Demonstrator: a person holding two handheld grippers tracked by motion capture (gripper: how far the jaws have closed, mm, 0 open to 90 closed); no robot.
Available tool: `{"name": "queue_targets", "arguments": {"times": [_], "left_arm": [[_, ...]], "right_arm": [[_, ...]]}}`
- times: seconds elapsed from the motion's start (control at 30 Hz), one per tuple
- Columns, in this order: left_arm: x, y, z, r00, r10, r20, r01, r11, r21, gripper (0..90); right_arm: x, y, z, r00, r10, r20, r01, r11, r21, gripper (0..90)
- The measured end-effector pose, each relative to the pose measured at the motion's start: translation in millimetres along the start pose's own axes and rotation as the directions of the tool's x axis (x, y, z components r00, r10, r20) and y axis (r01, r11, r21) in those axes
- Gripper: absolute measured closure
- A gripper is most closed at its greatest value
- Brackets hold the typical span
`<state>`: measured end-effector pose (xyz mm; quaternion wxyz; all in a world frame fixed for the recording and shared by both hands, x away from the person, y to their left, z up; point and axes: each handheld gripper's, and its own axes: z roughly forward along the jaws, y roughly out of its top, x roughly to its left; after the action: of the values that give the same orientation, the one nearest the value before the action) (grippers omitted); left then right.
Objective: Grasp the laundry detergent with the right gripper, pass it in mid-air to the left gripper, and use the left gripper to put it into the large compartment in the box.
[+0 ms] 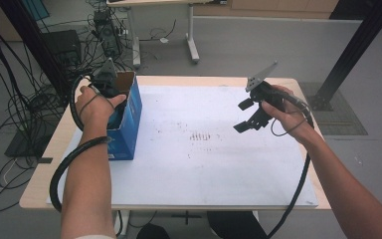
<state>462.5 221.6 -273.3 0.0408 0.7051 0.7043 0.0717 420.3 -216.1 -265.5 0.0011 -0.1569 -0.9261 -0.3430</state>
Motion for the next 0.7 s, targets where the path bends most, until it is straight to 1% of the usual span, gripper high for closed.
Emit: {"name": "queue_targets", "arguments": {"times": [0.33,0.4,0.53,0.6,0.7], "left_arm": [[0.4,0.2,-1.1,1.0,0.0,0.006,0.0,1.0,-0.001,35.7],[0.5,-0.3,-1.6,0.9999,-0.007,0.01,0.007,1.0,-0.004,34.7],[1.2,-0.5,-4.8,0.9998,-0.007,0.018,0.007,0.9999,-0.011,32.2],[0.9,-0.6,-7.0,0.9998,-0.012,0.014,0.012,0.9998,-0.014,31.2],[0.7,-0.4,-10.5,1.0,-0.001,0.005,0.001,1.0,-0.009,28.9]], "right_arm": [[0.0,-0.5,-0.8,1.0,-0.001,-0.001,0.001,1.0,-0.006,4.2],[-0.1,-0.6,-1.2,1.0,-0.001,0.0,0.001,1.0,-0.008,4.3],[0.3,-0.4,-1.6,1.0,-0.002,-0.001,0.002,1.0,-0.01,4.2],[0.6,-0.3,-1.6,1.0,-0.002,-0.001,0.002,1.0,-0.01,4.2],[0.7,0.1,-1.5,1.0,-0.004,-0.001,0.004,1.0,-0.012,4.3]]}}
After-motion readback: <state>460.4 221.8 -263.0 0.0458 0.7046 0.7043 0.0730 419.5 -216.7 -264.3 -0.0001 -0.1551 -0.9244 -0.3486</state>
